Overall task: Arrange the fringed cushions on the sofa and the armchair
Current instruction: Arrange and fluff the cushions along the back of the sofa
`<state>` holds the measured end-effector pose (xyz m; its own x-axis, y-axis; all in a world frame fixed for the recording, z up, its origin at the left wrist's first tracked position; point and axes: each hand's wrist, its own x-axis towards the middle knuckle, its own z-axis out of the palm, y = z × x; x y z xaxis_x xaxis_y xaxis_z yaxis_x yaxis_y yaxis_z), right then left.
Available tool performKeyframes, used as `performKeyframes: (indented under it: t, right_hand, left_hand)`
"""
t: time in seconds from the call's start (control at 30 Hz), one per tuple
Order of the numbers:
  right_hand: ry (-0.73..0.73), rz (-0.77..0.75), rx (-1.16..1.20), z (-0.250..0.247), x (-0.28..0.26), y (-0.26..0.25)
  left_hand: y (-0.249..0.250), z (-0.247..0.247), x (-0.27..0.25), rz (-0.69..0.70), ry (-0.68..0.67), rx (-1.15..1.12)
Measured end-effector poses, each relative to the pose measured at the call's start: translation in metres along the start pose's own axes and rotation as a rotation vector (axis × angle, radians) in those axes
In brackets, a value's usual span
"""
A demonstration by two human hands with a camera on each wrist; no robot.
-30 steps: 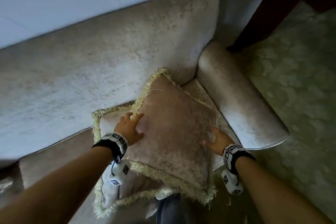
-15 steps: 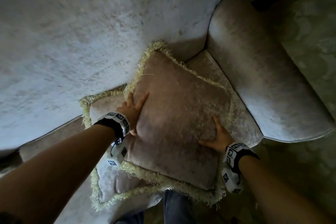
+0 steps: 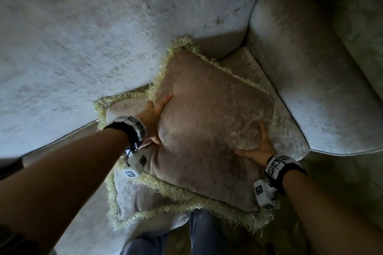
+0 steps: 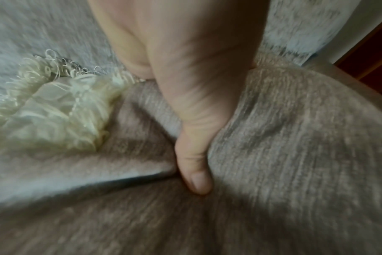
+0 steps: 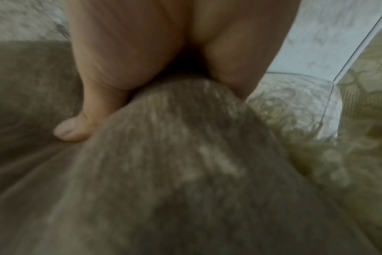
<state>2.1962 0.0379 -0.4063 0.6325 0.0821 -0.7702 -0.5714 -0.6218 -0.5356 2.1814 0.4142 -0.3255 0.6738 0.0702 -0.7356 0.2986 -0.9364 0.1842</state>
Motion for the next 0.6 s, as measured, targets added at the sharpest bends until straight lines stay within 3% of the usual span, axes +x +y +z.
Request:
performKeyframes:
  t: [0.13,0.3,0.47,0.6]
  right_hand:
    - [0.096,-0.025,-0.051,-0.003,-0.04,-0.032]
    - [0.211,-0.161,-0.12,0.002,-0.1,-0.089]
    - [0.238,-0.338,-0.159,0.04,-0.161,-0.165]
    - [0.241,-0.454,-0.225,0.1,-0.207,-0.235]
  left_hand:
    - [-0.009,-0.011,-0.037,0.058,0.066,-0.092]
    - [-0.04,-0.024,-0.1,0.108,0.182,-0.251]
    - [-0.108,-0.037,-0.174,0.111,0.351,-0.318]
    - [-0.186,-0.046,-0.237,0.069,0.484,-0.393]
